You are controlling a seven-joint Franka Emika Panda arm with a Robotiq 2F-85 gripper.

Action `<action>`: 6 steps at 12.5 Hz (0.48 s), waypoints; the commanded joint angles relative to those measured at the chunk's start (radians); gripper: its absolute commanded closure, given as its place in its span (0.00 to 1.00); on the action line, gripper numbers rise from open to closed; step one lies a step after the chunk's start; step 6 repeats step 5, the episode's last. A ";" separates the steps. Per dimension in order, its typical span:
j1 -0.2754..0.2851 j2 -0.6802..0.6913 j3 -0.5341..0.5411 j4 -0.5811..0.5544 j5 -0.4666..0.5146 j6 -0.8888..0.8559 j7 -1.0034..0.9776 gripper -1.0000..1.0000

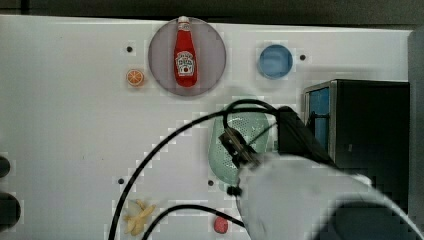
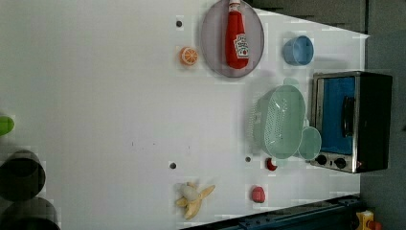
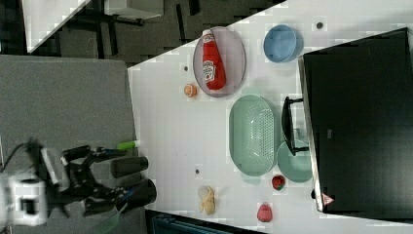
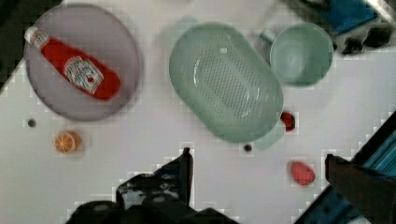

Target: Drag strainer left to right.

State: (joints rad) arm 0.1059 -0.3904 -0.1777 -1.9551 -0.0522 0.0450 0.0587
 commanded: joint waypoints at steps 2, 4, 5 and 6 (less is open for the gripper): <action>0.006 0.058 0.000 -0.026 -0.023 0.010 -0.054 0.00; 0.006 0.059 0.000 -0.027 -0.023 0.012 -0.054 0.00; 0.006 0.061 0.000 -0.029 -0.023 0.012 -0.054 0.00; 0.006 0.061 0.000 -0.029 -0.023 0.012 -0.054 0.00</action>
